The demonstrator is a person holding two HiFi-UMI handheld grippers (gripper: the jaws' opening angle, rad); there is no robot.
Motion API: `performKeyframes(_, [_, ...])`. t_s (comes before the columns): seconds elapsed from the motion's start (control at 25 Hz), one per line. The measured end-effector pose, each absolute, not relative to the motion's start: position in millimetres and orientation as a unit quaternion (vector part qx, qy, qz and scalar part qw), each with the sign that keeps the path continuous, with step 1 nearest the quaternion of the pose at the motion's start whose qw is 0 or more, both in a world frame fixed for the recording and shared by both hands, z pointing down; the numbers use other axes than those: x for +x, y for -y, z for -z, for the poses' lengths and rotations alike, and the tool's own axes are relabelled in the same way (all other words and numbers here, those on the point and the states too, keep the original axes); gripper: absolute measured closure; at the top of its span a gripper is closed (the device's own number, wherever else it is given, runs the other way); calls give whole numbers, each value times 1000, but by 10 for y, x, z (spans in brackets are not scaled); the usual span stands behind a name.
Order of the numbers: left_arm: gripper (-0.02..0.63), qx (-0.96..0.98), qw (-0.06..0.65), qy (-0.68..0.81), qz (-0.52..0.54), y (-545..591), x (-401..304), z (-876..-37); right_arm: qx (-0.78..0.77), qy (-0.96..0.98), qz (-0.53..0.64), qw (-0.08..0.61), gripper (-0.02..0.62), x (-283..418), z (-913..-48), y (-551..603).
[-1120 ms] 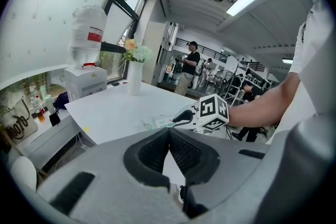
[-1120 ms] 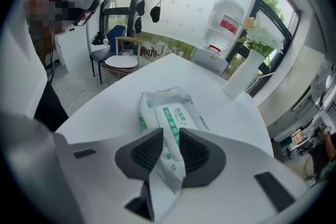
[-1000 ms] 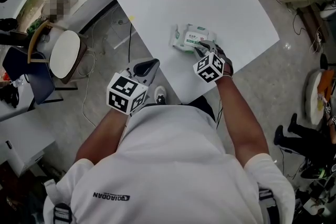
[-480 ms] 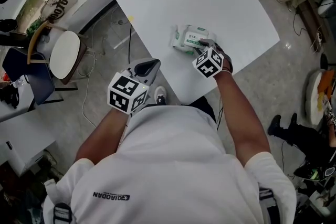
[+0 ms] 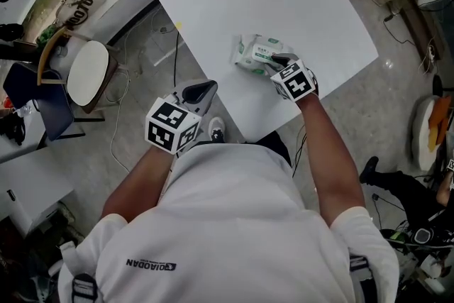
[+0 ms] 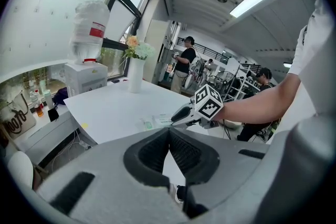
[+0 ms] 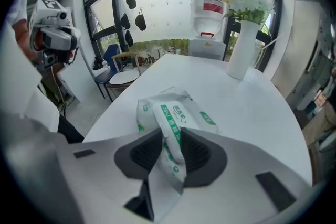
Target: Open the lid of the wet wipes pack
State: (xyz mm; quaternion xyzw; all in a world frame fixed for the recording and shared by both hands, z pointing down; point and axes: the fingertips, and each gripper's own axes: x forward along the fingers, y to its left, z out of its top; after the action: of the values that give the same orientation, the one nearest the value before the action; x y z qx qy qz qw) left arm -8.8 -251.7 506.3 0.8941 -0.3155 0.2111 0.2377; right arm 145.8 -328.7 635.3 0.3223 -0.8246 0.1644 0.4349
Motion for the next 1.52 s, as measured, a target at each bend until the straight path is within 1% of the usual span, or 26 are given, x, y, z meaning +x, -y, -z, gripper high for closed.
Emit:
performKeyframes(0.16, [601,895,238,313,-209,2500,-75,-5050,339,832,-222,378,495,1483,-6241,3334])
performKeyframes(0.32, [601,896,239,311,-207,2493,-57,-5049,362,834,-212,359,511,1559,-6051,3446])
performKeyframes(0.6, [601,895,240,313,-208,2479,-45,-5075,402,819,-106,396,546,1675,-5860,3745])
performKeyframes(0.8, [601,891,243,320,-212,2453,-80,-5104,394,809,-37,434,552,1661,-5891,3982])
performKeyframes(1.04, [601,881,251,338,-215,2406,-185,-5129,381,802,-32,459,541,1668,-6089,4224])
performKeyframes(1.2, [601,874,255,352,-217,2372,-277,-5148,371,800,-49,469,523,1675,-6262,4293])
performKeyframes(1.52, [601,866,259,366,-219,2300,-404,-5151,357,795,-74,484,523,1643,-6486,4299])
